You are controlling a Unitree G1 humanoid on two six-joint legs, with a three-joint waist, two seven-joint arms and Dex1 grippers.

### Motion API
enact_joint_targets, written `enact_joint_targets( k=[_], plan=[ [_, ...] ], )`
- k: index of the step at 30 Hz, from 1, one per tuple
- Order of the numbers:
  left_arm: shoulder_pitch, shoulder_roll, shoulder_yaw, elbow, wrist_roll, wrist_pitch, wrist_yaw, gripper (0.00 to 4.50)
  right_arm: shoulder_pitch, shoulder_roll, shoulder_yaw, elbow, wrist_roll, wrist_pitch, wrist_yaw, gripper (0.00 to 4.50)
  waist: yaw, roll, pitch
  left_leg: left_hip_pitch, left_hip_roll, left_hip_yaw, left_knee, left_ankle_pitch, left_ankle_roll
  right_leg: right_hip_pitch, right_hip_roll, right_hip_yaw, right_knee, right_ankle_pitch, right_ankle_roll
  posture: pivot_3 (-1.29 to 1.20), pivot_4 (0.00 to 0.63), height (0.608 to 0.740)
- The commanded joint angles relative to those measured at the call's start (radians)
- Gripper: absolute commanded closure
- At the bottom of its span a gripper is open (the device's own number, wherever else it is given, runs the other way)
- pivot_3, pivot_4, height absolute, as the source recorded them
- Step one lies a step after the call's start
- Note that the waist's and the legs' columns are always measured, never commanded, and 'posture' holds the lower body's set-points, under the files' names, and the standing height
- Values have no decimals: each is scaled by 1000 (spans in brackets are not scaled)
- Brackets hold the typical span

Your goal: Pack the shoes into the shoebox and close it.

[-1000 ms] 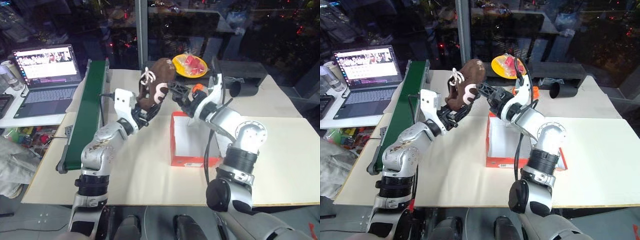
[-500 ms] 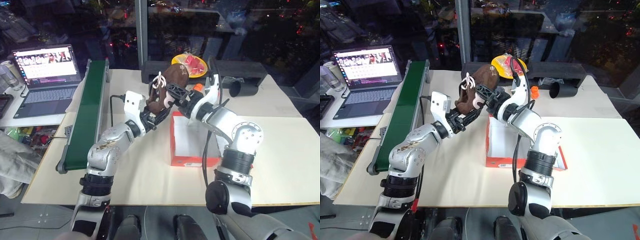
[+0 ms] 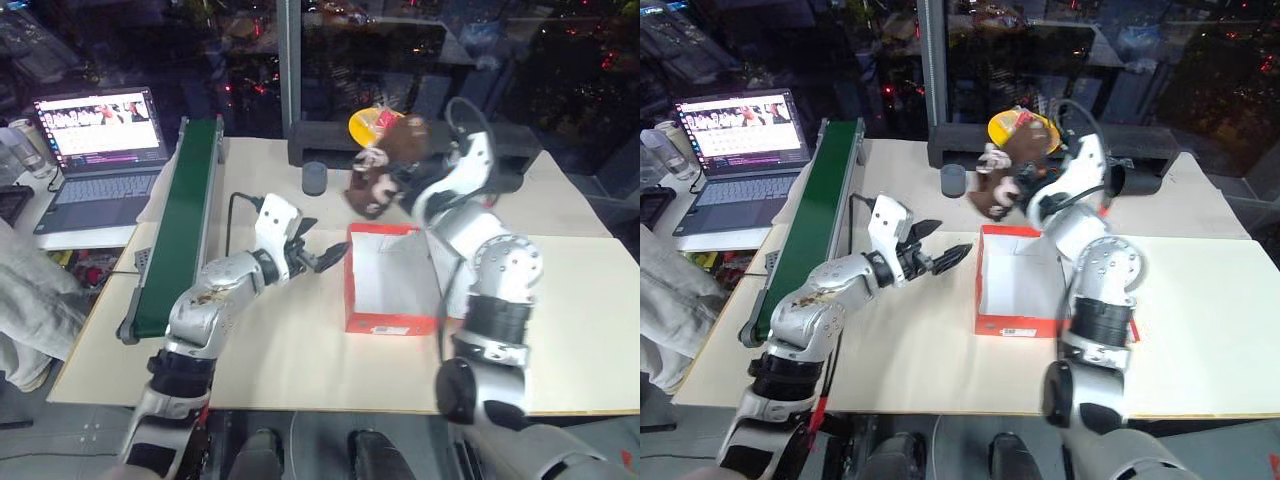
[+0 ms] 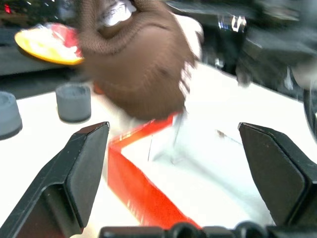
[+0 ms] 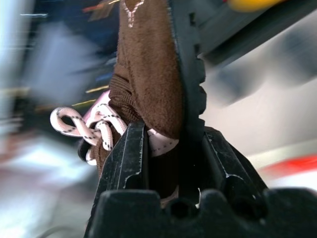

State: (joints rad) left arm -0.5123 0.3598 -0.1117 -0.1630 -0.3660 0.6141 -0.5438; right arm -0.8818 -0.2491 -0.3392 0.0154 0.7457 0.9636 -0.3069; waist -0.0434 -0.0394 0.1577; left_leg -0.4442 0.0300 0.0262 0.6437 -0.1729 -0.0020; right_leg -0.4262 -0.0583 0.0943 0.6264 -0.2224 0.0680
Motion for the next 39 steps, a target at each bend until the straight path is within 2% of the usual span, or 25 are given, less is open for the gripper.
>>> enact_joint_targets(
  k=[1, 3, 5, 9, 12, 18, 20, 21, 23, 25, 28, 32, 35, 39],
  plan=[
    [17, 52, -26, -58, 44, -70, -58, 25, 8, -116, 79, -95, -28, 241, 13, 3050, -3, 0, 0, -1, 0, 0, -1, 0, 0, -1, 0, 0, 0, 0, 0, 0, 150, 740],
    [25, 74, -27, -82, 35, -74, -93, 25, 61, -159, 68, -145, 12, 389, 48, 3050, -6, 0, 0, 0, 2, 0, -2, 0, 0, -2, 2, 0, 1, -1, -2, 0, 150, 740],
    [27, 83, -26, -89, 35, -76, -112, 25, 95, -149, 30, -177, 36, 493, 61, 3050, -5, 0, 0, 0, 4, -1, -3, 0, 1, -2, 4, 0, 2, -2, -3, 0, 150, 740],
    [26, 81, -31, -88, 53, -82, -121, 25, 143, -133, 18, -202, -2, 582, 80, 3050, -4, 3, 0, 1, 3, 0, -3, 0, 1, -1, 3, 1, 3, -2, -3, 0, 150, 740],
    [5, 64, -37, -96, 58, -78, -112, 25, 220, -166, 91, -190, -101, 564, 70, 3050, 0, 3, 0, 1, 2, 0, -2, 0, 1, 0, 3, 1, 2, -2, -3, 0, 150, 740],
    [-22, 44, -33, -113, 53, -69, -102, 25, 270, -148, 167, -140, -220, 488, 109, 3050, 1, 3, 0, 1, 1, -1, -1, 0, 1, 1, 2, 0, 1, -2, -2, 0, 150, 740],
    [-25, 45, -34, -109, 62, -75, -100, 25, 274, -128, 155, -116, -256, 452, 106, 3050, -3, 3, 0, 2, 1, -1, -1, 0, 1, 2, 2, 0, 1, -2, -2, 0, 150, 740],
    [-26, 46, -33, -109, 65, -76, -99, 0, 272, -113, 136, -111, -261, 443, 109, 2498, -3, 3, 0, 3, 2, -1, -1, 0, 1, 2, 2, 0, 2, -2, -2, 0, 150, 740],
    [-31, 47, -23, -107, 67, -78, -93, 0, 257, -90, 106, -119, -274, 427, 113, 2040, -2, 3, 0, 3, 2, -1, -1, 0, 1, 2, 3, 0, 2, -2, -2, 0, 150, 740],
    [-37, 44, -1, -97, 67, -79, -74, 0, 229, -73, 82, -135, -288, 413, 113, 1230, -1, 3, 0, 3, 2, -1, -1, 0, 1, 2, 3, 0, 2, -2, -2, 0, 150, 740],
    [-47, 44, 31, -58, 84, -94, -39, 0, 175, -59, 63, -185, -308, 374, 111, 376, -1, 3, 0, 3, 1, -1, -1, 0, 1, 1, 2, 0, 2, -2, -2, 0, 150, 740],
    [-80, 21, 106, 2, 83, -104, 32, 0, 102, -64, 85, -265, -340, 329, 121, 376, -2, 3, 0, 3, 2, -1, -1, 0, 1, 1, 3, 0, 2, -2, -1, 0, 150, 740],
    [-136, -11, 207, 94, 114, -139, 179, 0, 32, -77, 129, -326, -361, 242, 157, 376, -1, 3, 0, 3, 2, -1, -1, 0, 1, 1, 3, 0, 2, -2, -1, 0, 150, 740],
    [-199, -41, 327, 217, 184, -135, 441, 0, 25, -8, 139, -409, -209, 194, 341, 376, -6, 3, 0, 3, 2, -1, -1, 0, 1, 1, 3, 0, 3, -2, -1, 0, 150, 740]
  ],
)
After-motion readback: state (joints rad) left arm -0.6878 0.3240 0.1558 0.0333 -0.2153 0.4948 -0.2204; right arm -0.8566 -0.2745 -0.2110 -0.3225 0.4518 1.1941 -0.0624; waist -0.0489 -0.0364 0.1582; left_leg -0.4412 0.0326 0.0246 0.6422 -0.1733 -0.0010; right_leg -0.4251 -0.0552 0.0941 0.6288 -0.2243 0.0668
